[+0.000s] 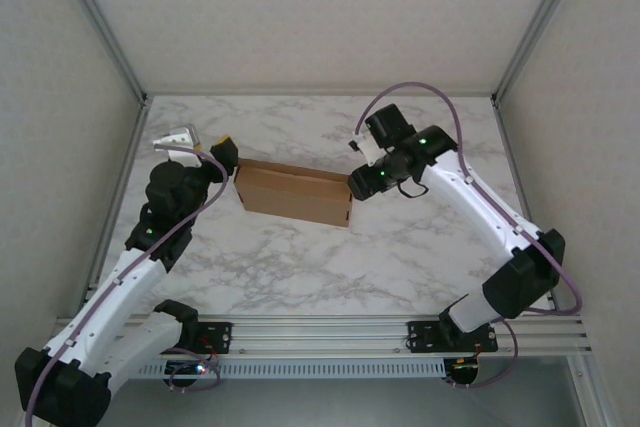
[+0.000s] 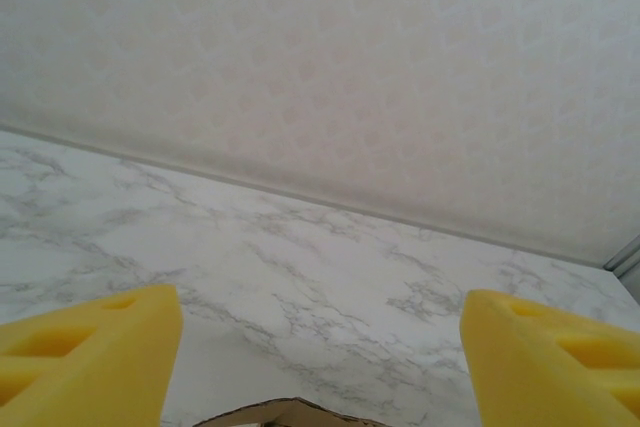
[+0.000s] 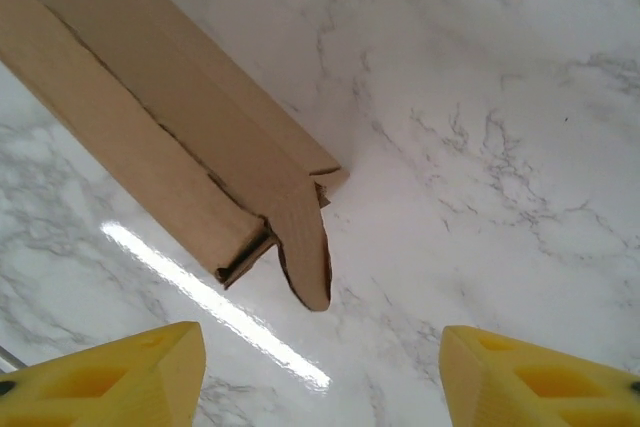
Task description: Fold the paper box
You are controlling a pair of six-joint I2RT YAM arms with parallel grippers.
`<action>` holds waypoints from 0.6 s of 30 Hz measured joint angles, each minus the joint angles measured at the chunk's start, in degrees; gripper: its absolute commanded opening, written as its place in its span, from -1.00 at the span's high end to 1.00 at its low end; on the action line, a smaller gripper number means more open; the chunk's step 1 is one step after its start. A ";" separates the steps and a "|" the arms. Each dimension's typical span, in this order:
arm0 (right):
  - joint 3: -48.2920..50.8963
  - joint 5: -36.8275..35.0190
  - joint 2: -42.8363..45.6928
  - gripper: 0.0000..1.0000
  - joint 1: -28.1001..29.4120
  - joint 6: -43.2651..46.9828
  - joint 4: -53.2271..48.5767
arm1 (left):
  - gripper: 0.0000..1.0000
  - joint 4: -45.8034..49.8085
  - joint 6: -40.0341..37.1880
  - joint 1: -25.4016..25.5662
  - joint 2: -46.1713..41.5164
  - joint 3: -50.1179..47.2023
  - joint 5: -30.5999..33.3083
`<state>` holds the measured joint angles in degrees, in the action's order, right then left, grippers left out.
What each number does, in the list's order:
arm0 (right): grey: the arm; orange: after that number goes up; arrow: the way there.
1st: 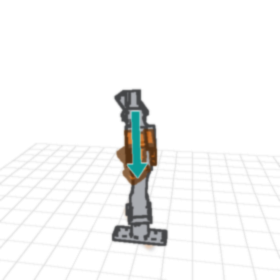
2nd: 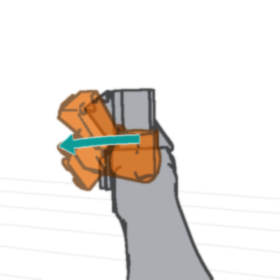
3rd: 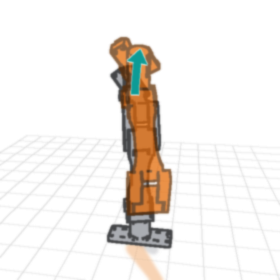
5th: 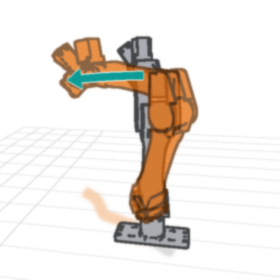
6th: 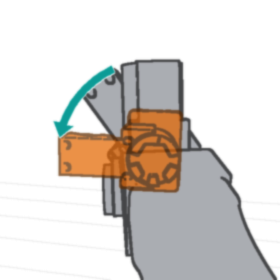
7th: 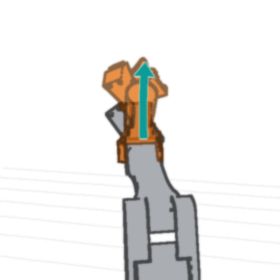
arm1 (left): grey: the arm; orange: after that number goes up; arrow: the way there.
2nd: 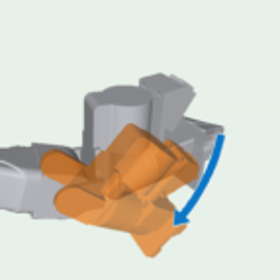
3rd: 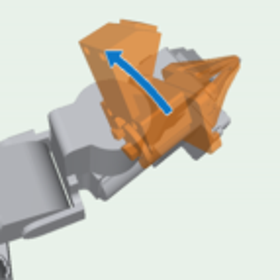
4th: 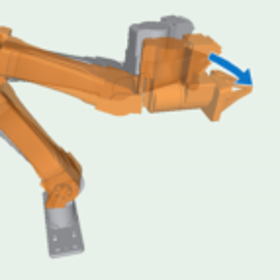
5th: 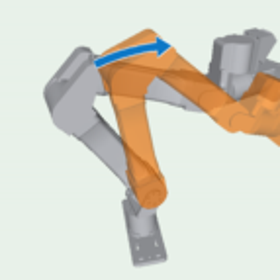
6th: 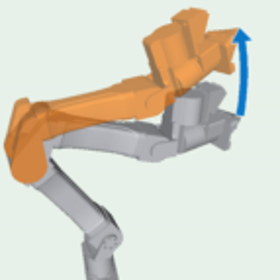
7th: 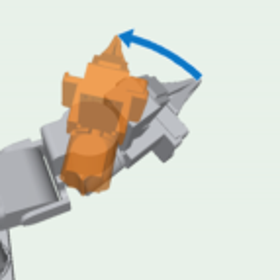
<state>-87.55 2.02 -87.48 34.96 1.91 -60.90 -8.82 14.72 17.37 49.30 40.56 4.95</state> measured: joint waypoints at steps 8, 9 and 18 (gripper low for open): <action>-3.72 -2.10 -5.27 0.45 0.61 -0.07 -1.77 | -0.47 -0.46 -1.29 0.94 -1.60 -0.35 2.49; -4.00 -2.10 -5.49 0.52 0.81 -0.07 -1.75 | -0.47 -0.46 -1.31 0.94 -1.60 -0.42 2.64; -5.75 -2.05 -6.38 0.98 1.81 -2.82 -3.28 | -0.47 -0.63 -1.46 0.98 -1.60 -0.87 3.67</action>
<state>-93.30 -0.03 -93.86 36.77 -0.91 -64.18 -9.45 13.26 18.35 47.70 39.68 8.62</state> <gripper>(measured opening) 0.057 0.737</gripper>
